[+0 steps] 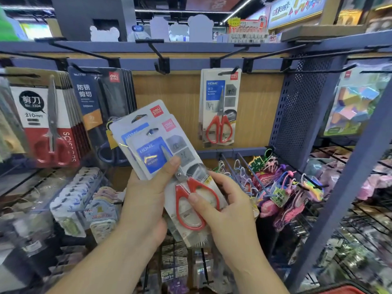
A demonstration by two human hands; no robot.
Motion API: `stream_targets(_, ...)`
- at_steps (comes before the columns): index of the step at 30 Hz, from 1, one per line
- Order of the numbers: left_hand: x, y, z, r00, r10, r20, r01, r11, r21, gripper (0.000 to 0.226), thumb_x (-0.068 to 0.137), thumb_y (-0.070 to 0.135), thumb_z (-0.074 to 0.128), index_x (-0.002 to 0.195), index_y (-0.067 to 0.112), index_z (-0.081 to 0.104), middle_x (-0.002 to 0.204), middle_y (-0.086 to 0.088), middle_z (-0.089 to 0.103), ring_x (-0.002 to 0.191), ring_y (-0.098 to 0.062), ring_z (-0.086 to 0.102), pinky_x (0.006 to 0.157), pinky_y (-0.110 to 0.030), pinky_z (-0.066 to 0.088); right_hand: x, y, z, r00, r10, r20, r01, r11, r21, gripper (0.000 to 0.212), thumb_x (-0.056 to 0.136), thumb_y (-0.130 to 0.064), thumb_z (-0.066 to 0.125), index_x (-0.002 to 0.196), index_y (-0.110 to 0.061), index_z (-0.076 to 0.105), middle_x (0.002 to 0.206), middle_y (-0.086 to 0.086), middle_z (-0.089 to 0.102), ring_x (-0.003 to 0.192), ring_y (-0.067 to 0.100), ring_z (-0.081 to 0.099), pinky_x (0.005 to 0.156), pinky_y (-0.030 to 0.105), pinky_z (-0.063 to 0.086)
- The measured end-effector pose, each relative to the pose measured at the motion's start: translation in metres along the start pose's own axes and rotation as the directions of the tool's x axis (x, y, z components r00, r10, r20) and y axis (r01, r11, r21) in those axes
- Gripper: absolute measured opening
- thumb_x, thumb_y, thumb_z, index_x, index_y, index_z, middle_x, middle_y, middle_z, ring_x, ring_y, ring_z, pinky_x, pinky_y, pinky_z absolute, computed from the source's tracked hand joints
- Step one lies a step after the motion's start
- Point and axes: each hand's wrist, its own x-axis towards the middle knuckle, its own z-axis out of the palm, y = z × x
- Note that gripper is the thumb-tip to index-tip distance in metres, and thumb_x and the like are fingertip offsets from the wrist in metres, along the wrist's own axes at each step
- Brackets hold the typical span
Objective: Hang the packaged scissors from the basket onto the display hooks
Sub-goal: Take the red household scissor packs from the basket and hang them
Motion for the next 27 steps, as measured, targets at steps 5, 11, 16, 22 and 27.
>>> stream_targets(5, -0.004, -0.004, 0.003, 0.999, 0.036, 0.002, -0.036, 0.999, 0.015, 0.053, 0.084, 0.011, 0.072, 0.137, 0.014, 0.064, 0.129, -0.011, 0.074, 0.119, -0.034, 0.071, 0.101, -0.051, 0.056, 0.001, 0.002, 0.005, 0.987, 0.048, -0.154, -0.019, 0.983, 0.18, 0.022, 0.08, -0.035, 0.081, 0.101, -0.033, 0.074, 0.1, 0.002, 0.079, 0.095, 0.02, 0.075, 0.083, 0.04, 0.06)
stream_targets(11, -0.007, -0.003, 0.0, 0.997, 0.049, -0.055, -0.045, 0.996, 0.079, 0.045, 0.091, 0.007, 0.068, 0.134, 0.017, 0.066, 0.122, -0.009, 0.078, 0.11, -0.031, 0.076, 0.093, -0.052, 0.062, 0.006, 0.006, 0.006, 0.964, 0.161, -0.212, -0.069, 0.92, 0.386, 0.029, 0.074, -0.033, 0.084, 0.099, -0.023, 0.072, 0.103, 0.009, 0.078, 0.096, 0.025, 0.075, 0.084, 0.043, 0.06)
stream_targets(16, -0.004, 0.001, -0.009, 0.995, 0.058, -0.083, -0.047, 0.99, 0.133, 0.043, 0.093, 0.004, 0.068, 0.135, 0.017, 0.065, 0.122, -0.009, 0.077, 0.111, -0.032, 0.075, 0.087, -0.048, 0.064, 0.012, 0.007, -0.007, 0.964, 0.138, -0.228, -0.039, 0.919, 0.392, 0.034, 0.072, -0.026, 0.081, 0.101, -0.013, 0.069, 0.1, 0.01, 0.078, 0.088, 0.023, 0.073, 0.083, 0.044, 0.06)
stream_targets(22, -0.001, 0.005, -0.02, 0.996, 0.069, -0.064, -0.057, 0.983, 0.173, 0.051, 0.086, 0.009, 0.072, 0.136, 0.016, 0.065, 0.122, -0.009, 0.077, 0.111, -0.033, 0.074, 0.088, -0.047, 0.064, 0.032, -0.013, -0.029, 0.957, -0.062, -0.282, 0.173, 0.906, 0.387, 0.026, 0.079, -0.022, 0.072, 0.102, -0.014, 0.062, 0.086, -0.005, 0.073, 0.076, 0.008, 0.068, 0.066, 0.023, 0.057)
stream_targets(27, 0.001, 0.011, -0.02, 0.994, 0.075, -0.075, -0.06, 0.982, 0.181, 0.051, 0.082, 0.01, 0.074, 0.132, 0.016, 0.067, 0.121, -0.008, 0.078, 0.112, -0.034, 0.074, 0.097, -0.053, 0.059, 0.054, -0.022, -0.032, 0.945, -0.115, -0.306, 0.219, 0.917, 0.332, 0.027, 0.079, -0.027, 0.074, 0.102, -0.019, 0.064, 0.09, -0.006, 0.072, 0.081, 0.008, 0.068, 0.072, 0.024, 0.057)
